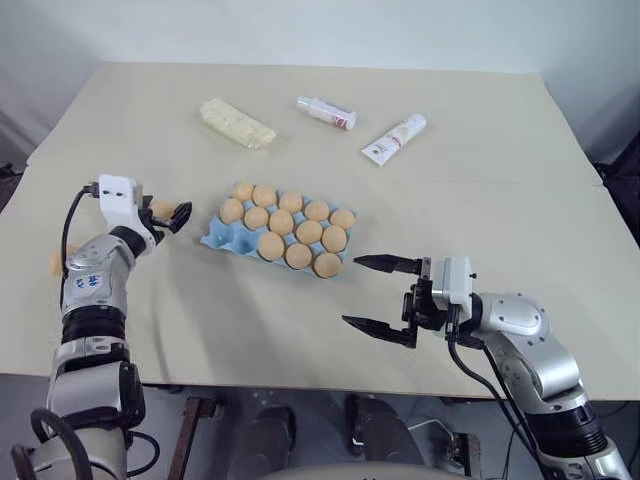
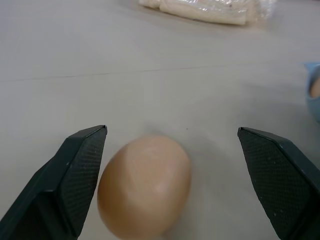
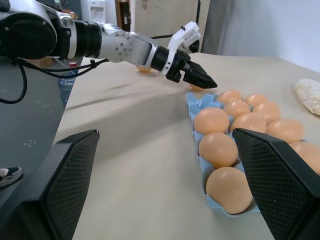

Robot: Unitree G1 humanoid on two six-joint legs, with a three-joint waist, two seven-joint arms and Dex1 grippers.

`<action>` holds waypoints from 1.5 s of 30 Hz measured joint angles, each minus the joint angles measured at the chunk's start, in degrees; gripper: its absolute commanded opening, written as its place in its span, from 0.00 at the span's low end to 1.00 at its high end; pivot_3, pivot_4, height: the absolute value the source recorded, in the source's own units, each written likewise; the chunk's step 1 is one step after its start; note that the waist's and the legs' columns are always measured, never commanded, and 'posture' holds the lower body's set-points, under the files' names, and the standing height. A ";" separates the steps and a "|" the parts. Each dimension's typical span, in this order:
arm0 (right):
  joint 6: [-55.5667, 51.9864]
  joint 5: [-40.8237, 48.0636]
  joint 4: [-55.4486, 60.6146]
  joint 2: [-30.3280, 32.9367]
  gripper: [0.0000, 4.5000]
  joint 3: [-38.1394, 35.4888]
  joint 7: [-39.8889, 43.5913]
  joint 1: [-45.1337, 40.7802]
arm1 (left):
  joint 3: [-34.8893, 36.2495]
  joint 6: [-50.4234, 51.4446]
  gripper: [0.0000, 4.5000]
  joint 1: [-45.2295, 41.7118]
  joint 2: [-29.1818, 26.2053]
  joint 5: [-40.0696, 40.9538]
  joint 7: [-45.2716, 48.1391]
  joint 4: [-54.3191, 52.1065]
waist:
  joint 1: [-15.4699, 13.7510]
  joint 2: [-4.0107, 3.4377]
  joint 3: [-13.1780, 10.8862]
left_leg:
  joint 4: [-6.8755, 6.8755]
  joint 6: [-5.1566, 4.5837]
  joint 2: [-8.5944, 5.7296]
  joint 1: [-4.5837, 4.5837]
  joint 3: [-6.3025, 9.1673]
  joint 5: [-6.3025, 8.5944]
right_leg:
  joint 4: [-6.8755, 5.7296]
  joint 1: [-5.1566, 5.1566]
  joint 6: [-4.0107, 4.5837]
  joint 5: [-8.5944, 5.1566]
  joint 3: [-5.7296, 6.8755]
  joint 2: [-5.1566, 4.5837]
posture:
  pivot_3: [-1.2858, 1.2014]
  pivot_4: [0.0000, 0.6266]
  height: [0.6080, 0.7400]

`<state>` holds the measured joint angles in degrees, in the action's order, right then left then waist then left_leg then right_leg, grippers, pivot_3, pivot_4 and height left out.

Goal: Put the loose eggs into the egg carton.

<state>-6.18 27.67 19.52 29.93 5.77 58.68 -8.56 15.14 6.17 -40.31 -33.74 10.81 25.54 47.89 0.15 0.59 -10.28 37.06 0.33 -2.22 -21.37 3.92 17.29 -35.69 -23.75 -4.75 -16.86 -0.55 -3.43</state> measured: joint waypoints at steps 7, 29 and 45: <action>0.04 -0.02 0.01 -0.30 1.00 -0.01 -0.85 0.19 | -0.28 -3.25 0.44 -0.08 -0.81 -0.33 1.92 5.13 | -0.24 0.03 -0.01 | 0.08 0.02 0.00 0.01 0.06 -0.04 | -0.17 0.01 0.00 0.00 0.04 -0.03 | 0.52 0.24 1.00; 1.18 -1.22 -0.04 -1.27 1.00 0.15 -2.72 1.03 | -9.52 -7.02 0.57 11.73 2.51 6.63 29.74 -21.47 | -0.13 0.03 -0.01 | 0.05 0.03 0.00 0.11 0.08 -0.13 | -0.23 0.07 0.03 -0.01 0.00 -0.05 | 0.52 0.24 1.00; 1.14 -0.58 0.25 -0.31 1.00 0.17 -0.39 1.67 | 6.18 -3.46 1.00 28.48 -9.06 12.19 29.72 -36.65 | -0.04 -0.02 -0.04 | -0.03 0.02 0.08 0.13 0.09 -0.09 | -0.14 0.09 0.13 -0.06 -0.03 -0.08 | 0.52 0.24 1.00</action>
<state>-5.04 27.09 19.77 29.62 5.94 58.29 -6.89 21.32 2.71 -11.83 -42.80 23.00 55.26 11.24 0.11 0.57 -10.32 37.02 0.35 -2.14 -21.24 4.02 17.20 -35.83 -23.66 -4.62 -16.92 -0.58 -3.51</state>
